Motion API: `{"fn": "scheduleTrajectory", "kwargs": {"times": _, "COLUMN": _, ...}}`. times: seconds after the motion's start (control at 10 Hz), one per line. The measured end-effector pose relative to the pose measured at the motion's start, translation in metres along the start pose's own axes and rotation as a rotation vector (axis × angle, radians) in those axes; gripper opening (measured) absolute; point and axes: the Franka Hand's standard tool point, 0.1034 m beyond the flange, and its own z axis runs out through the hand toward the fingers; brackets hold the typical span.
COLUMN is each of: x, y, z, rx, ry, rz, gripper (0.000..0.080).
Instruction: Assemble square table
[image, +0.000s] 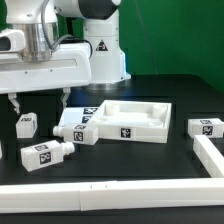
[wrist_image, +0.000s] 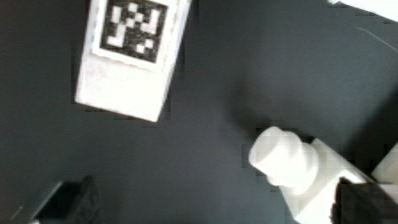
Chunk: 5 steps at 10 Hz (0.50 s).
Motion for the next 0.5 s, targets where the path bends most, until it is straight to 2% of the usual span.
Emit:
{"fn": "scheduleTrajectory", "kwargs": {"times": 0.2, "x": 0.003, "y": -0.004, "z": 0.001, "rx": 0.003, "ry": 0.001, "rz": -0.091, "gripper": 0.0649}}
{"fn": "scheduleTrajectory", "kwargs": {"times": 0.4, "x": 0.020, "y": -0.028, "z": 0.001, "rx": 0.004, "ry": 0.014, "rz": -0.278, "gripper": 0.0649}}
{"fn": "scheduleTrajectory", "kwargs": {"times": 0.5, "x": 0.019, "y": -0.033, "z": 0.003, "rx": -0.011, "ry": 0.024, "rz": -0.288, "gripper": 0.0649}}
